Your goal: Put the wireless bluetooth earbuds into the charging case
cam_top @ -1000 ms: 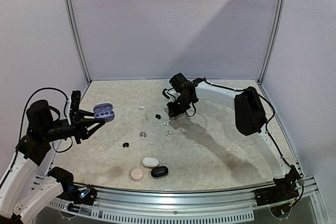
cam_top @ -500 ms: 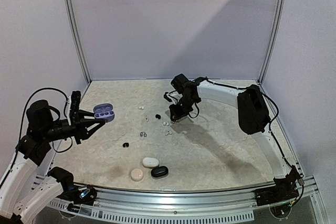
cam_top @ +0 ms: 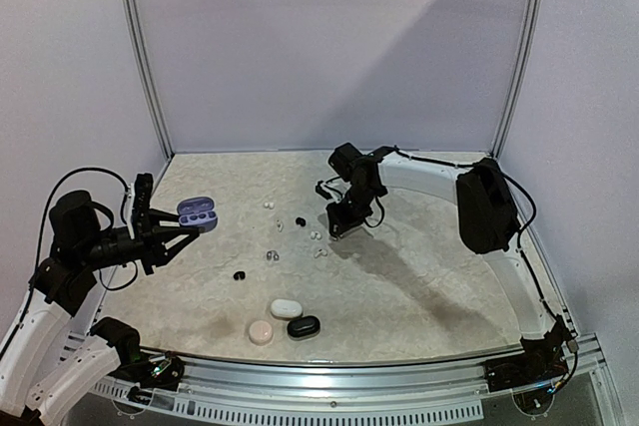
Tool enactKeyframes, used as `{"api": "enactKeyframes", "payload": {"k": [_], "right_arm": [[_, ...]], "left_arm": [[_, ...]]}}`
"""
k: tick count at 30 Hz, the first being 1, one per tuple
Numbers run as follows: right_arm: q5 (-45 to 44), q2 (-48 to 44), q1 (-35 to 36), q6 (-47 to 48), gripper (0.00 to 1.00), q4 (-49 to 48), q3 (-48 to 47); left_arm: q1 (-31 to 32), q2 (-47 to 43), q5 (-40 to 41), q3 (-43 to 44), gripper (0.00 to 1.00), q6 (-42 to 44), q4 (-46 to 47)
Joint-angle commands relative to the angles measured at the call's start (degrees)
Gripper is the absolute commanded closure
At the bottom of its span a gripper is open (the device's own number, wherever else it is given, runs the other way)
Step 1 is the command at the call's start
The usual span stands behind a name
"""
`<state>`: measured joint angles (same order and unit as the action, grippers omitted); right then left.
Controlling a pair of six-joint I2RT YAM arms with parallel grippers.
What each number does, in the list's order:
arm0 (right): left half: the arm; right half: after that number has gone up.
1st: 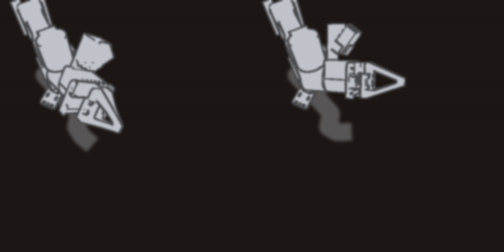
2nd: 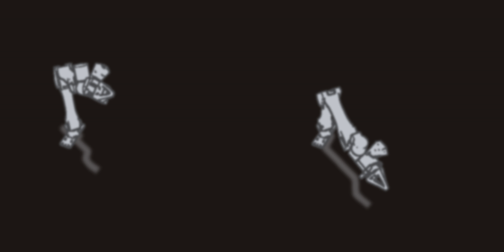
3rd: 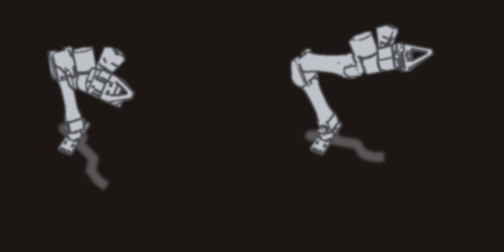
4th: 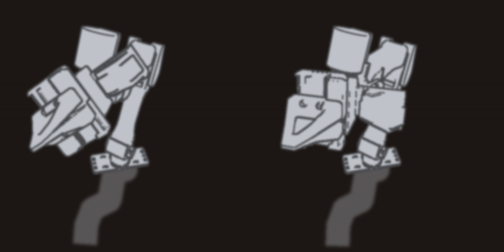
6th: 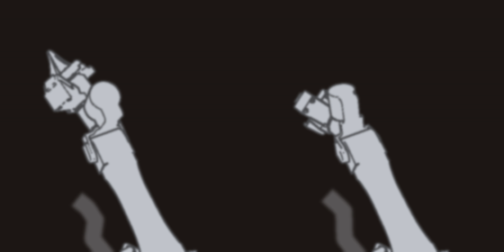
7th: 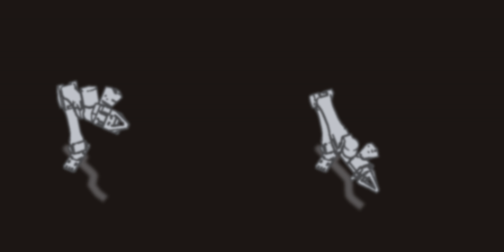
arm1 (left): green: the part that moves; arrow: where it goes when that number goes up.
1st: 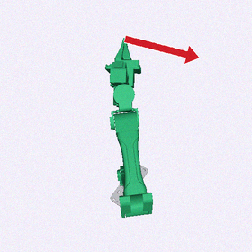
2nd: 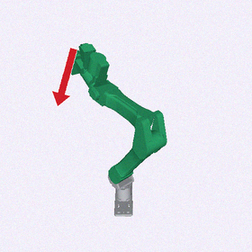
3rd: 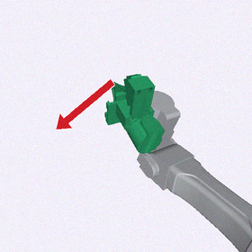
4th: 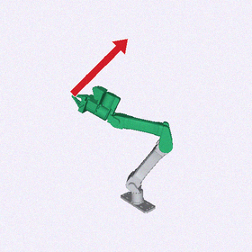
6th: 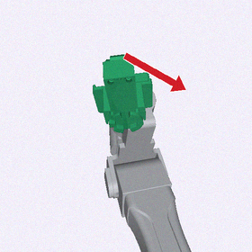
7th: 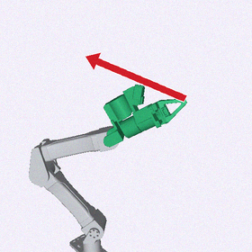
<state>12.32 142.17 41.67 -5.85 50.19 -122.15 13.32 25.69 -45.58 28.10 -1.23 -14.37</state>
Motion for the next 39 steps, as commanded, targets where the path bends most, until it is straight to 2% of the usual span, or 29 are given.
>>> {"api": "enactKeyframes", "payload": {"k": [1, 7, 15, 20, 23, 26, 31, 35, 39], "right_arm": [[-0.7, -5.5, 0.4, -1.1, 0.75, 0.5, 4.9], [-0.8, -8.7, 0.5, -3.7, 0.73, -1.7, 11.0], [-1.3, -10.9, 0.6, -4.8, 0.69, -0.7, 13.3], [-3.8, -11.3, 0.6, -3.5, 0.57, 1.3, 11.5], [-4.8, -10.6, 0.6, -0.2, 0.53, 2.6, 8.6], [-6.0, -8.8, 0.6, 4.6, 0.55, 5.1, 3.4], [-6.6, -5.2, 0.5, 15.1, 0.69, 7.8, -2.9], [-6.3, -3.3, 0.5, 22.4, 0.70, 9.5, -4.8], [-4.4, -1.4, 0.6, 25.0, 0.70, 10.3, -6.0]], "left_arm": [[-0.7, -0.6, 0.1, -1.1, 1.00, 1.1, -0.6], [-0.7, -0.6, 0.1, -1.3, 1.00, 1.1, -0.5], [-0.7, -0.7, 0.0, -1.4, 1.00, 1.1, -0.5], [-0.7, -0.6, -0.1, -1.3, 1.00, 1.1, -0.7], [-0.7, -0.3, -0.1, -1.5, 1.00, 1.1, -0.6], [-0.7, -0.2, 0.0, -1.4, 1.00, 1.1, -0.7], [-0.8, -0.2, 0.3, -1.4, 1.00, 2.4, -1.3], [-1.1, -0.3, 0.4, -1.4, 1.00, 2.6, -1.4], [-1.2, -0.2, 0.2, -1.5, 1.00, 2.6, -1.1]]}}
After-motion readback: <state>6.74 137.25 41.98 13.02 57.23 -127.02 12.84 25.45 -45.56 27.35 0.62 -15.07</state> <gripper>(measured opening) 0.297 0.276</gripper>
